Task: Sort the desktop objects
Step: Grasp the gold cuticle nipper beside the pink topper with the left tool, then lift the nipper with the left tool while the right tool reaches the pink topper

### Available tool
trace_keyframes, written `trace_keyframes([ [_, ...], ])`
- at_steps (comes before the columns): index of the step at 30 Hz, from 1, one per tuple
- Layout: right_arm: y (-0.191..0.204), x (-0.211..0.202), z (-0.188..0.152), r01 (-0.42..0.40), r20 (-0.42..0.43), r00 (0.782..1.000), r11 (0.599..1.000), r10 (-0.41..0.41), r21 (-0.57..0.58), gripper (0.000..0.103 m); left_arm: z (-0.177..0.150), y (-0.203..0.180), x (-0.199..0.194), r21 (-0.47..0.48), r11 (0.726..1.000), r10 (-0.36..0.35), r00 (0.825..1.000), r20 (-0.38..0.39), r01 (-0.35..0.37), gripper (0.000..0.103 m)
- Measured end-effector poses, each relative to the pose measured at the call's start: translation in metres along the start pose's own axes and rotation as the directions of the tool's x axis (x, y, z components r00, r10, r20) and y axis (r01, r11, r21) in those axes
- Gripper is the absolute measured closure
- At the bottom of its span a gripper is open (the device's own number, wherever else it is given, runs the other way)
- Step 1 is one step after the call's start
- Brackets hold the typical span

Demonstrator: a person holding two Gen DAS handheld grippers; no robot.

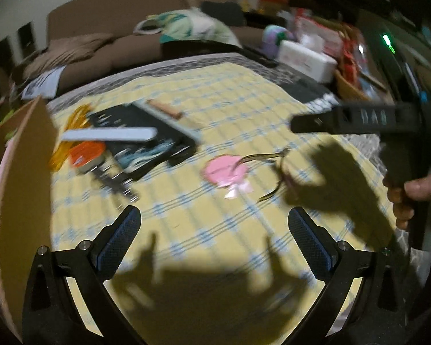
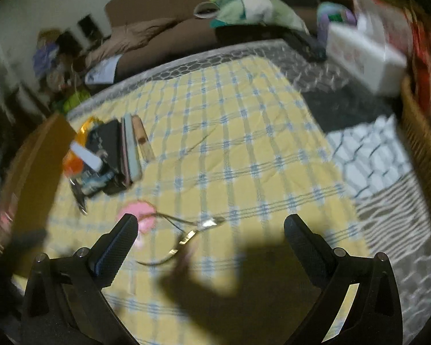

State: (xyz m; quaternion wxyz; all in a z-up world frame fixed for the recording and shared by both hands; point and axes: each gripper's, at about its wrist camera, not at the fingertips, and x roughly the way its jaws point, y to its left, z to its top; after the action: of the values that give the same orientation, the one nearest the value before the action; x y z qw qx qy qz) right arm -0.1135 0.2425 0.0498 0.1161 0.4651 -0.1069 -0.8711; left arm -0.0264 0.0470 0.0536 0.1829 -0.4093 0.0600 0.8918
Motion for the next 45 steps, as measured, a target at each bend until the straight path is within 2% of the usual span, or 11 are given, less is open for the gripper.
trace_keyframes([
  [2, -0.001, 0.004, 0.001, -0.029, -0.017, 0.999, 0.999, 0.03, 0.026, 0.004, 0.006, -0.013, 0.013, 0.04, 0.999, -0.018, 1.0, -0.011, 0.019, 0.002],
  [4, 0.002, 0.012, 0.001, -0.027, -0.051, 0.998, 1.0, 0.028, 0.015, 0.017, 0.008, -0.022, 0.028, 0.066, 0.997, -0.027, 0.999, -0.038, 0.029, 0.02],
  [7, 0.005, 0.025, -0.003, -0.008, -0.094, 0.996, 1.0, 0.007, -0.003, 0.033, 0.007, -0.03, 0.05, 0.086, 0.995, -0.04, 0.995, -0.094, 0.048, 0.038],
  [10, 0.004, 0.038, -0.003, 0.041, -0.114, 0.993, 0.999, -0.044, -0.031, 0.045, 0.002, -0.033, 0.062, 0.089, 0.995, -0.039, 0.992, -0.118, 0.05, 0.038],
  [15, 0.01, 0.045, -0.003, 0.085, -0.093, 0.991, 0.99, -0.096, -0.11, 0.064, 0.001, -0.031, 0.063, 0.067, 0.996, -0.05, 0.994, -0.1, 0.057, 0.041],
  [16, 0.011, 0.044, -0.003, 0.076, -0.094, 0.992, 0.991, -0.086, -0.108, 0.07, 0.003, -0.031, 0.063, 0.069, 0.996, -0.047, 0.994, -0.101, 0.054, 0.046],
  [20, 0.019, 0.043, -0.007, 0.024, -0.133, 0.99, 0.992, -0.04, -0.121, 0.074, 0.004, -0.029, 0.06, 0.064, 0.995, -0.071, 0.992, -0.103, 0.077, 0.073],
  [22, 0.024, 0.043, -0.011, -0.023, -0.162, 0.987, 0.992, 0.002, -0.127, 0.084, 0.004, -0.027, 0.057, 0.048, 0.995, -0.085, 0.99, -0.116, 0.091, 0.089],
  [26, 0.035, 0.041, -0.02, -0.103, -0.213, 0.974, 0.991, 0.083, -0.088, 0.085, -0.001, -0.015, 0.046, 0.018, 0.992, -0.122, 0.982, -0.144, 0.126, 0.096],
  [33, 0.054, 0.029, -0.03, -0.262, -0.251, 0.933, 0.965, 0.258, 0.016, 0.085, -0.021, 0.013, 0.021, -0.07, 0.988, -0.148, 0.974, -0.173, 0.137, 0.096],
  [45, 0.1, -0.018, -0.034, -0.422, -0.172, 0.886, 0.902, 0.432, 0.09, 0.085, -0.026, 0.043, -0.038, -0.208, 0.96, -0.207, 0.975, -0.086, 0.186, 0.097],
])
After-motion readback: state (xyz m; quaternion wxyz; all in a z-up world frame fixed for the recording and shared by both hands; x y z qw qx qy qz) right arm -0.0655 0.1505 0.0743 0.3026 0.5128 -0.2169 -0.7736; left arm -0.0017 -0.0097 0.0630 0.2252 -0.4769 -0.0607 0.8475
